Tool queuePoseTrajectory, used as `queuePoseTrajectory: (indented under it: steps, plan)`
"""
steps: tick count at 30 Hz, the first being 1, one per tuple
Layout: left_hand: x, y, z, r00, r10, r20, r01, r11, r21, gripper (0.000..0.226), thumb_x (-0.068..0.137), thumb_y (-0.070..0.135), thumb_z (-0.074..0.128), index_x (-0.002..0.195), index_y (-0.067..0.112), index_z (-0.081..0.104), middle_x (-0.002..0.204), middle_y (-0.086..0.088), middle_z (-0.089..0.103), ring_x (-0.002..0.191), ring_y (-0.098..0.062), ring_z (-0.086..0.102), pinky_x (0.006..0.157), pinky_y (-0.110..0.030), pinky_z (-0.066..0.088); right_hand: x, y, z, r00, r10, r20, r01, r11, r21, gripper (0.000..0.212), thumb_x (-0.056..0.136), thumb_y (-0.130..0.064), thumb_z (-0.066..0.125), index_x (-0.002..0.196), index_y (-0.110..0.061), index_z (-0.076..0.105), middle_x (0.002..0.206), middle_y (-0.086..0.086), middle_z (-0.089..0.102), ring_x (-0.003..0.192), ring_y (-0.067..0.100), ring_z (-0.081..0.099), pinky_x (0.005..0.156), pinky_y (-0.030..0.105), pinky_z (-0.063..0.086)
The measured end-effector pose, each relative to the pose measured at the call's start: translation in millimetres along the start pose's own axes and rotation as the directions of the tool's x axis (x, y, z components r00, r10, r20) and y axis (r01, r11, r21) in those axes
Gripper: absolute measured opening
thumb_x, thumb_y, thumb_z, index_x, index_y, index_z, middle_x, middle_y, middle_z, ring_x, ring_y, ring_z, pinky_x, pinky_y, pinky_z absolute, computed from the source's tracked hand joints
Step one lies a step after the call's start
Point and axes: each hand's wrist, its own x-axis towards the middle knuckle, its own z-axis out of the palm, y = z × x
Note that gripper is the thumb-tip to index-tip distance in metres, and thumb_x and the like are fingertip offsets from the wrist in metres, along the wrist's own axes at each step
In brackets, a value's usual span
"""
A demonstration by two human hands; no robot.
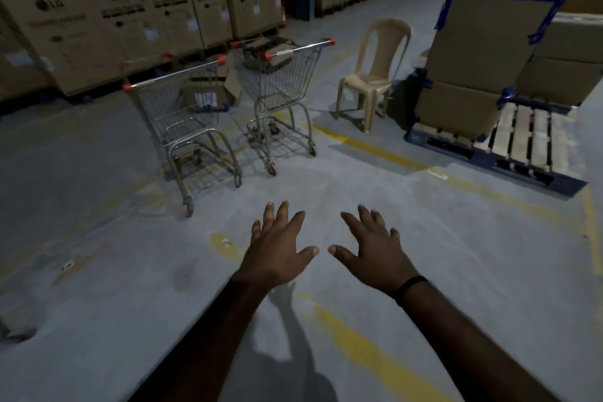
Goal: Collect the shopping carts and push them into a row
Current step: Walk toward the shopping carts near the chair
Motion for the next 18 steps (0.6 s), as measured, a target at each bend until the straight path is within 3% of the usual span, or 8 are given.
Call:
queuePoseTrajectory:
  steps: [8,15,18]
  plan:
    - [176,-21,-11,0.999,0.015,0.03,-0.016,0.999,0.037,0.077,0.097,0.062,0.048,0.16,0.029,0.019,0.17,-0.001,-0.005,0.155,-0.025,-0.015,0.123,-0.052,0.0,171,42,-10,1.0,0.007,0.006,-0.007,1.0,0.028,0.078,0.096,-0.067,0.044,0.16,-0.031,0.016,0.169,0.006,0.002,0.155,0.029,-0.001,0.12,0.061,0.009]
    - [352,-20,-51,0.999,-0.041,-0.013,0.041,0.997,0.062,0.071,0.097,0.061,0.05,0.157,0.03,0.03,0.169,-0.001,0.013,0.156,-0.024,0.004,0.123,-0.047,0.012,355,83,-58,0.999,-0.054,0.004,0.053,0.995,0.087,0.075,0.096,-0.064,0.047,0.158,-0.028,0.026,0.167,0.007,0.016,0.154,0.029,0.009,0.119,0.06,0.015]
    - [411,-21,-72,0.997,-0.03,-0.069,0.032,0.999,0.034,0.07,0.095,0.062,0.05,0.155,0.029,0.037,0.165,0.001,0.028,0.153,-0.019,0.019,0.121,-0.037,0.019,418,94,-83,0.995,-0.096,-0.019,0.097,0.993,0.069,0.073,0.096,-0.064,0.047,0.156,-0.027,0.029,0.165,0.007,0.023,0.153,0.027,0.016,0.119,0.058,0.019]
